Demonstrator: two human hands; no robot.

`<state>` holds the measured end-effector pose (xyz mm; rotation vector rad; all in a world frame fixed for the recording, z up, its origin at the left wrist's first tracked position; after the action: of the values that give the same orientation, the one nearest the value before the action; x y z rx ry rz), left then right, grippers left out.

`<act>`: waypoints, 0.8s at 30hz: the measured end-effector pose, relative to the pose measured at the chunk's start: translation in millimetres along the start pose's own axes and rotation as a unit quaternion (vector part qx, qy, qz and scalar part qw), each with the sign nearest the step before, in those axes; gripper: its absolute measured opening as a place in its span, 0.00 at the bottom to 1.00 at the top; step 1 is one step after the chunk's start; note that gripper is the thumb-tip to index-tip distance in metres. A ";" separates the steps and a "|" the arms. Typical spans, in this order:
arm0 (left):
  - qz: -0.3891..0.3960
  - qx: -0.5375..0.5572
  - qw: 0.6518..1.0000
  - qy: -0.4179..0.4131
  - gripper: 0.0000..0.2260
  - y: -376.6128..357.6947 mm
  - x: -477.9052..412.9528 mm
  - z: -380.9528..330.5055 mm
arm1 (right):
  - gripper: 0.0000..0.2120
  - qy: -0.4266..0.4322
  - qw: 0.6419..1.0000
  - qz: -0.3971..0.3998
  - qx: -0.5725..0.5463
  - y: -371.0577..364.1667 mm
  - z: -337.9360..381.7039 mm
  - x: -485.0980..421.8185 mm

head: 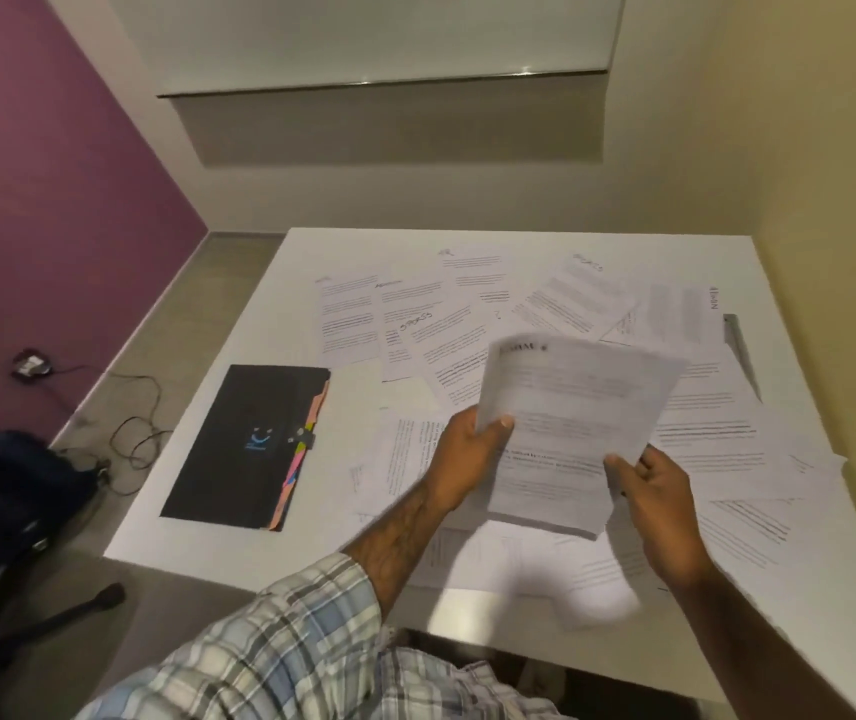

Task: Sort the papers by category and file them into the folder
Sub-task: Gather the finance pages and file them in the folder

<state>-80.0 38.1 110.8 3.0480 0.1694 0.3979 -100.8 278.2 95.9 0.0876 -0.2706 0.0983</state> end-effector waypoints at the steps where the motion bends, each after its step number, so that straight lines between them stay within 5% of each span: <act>1: -0.011 0.012 1.000 0.000 0.08 12.9 2.7 -5.2 | 0.09 0.000 1.000 0.017 -0.003 -13.5 1.3 -1.9; 11: -0.222 -0.036 0.972 0.075 0.12 238.1 41.8 27.2 | 0.07 -0.036 0.996 0.074 0.025 -147.3 5.5 -9.5; 14: -0.259 -0.176 0.943 0.113 0.10 315.8 51.1 66.1 | 0.06 -0.041 0.997 0.051 0.038 -176.0 0.5 -9.3; 20: -0.212 -0.365 0.900 0.109 0.07 380.4 45.1 136.8 | 0.06 -0.090 0.995 -0.028 0.013 -219.8 -30.9 0.7; 24: -0.119 -0.461 0.872 0.111 0.30 385.5 23.0 182.2 | 0.08 -0.109 0.991 -0.073 -0.029 -254.9 -43.2 17.9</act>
<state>28.1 -350.4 -29.7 2.0073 0.2654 0.5923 -44.6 31.4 40.7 0.0607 -0.4834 -0.0646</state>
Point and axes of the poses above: each hand's wrist, its own x-axis away from the middle knuckle, its own y-axis out of the back of the hand, z = x × y, the point moved 7 cm from there along -x, towards the middle knuckle, and after that the axes turned 4 degrees about z, right-handed, at the moved point
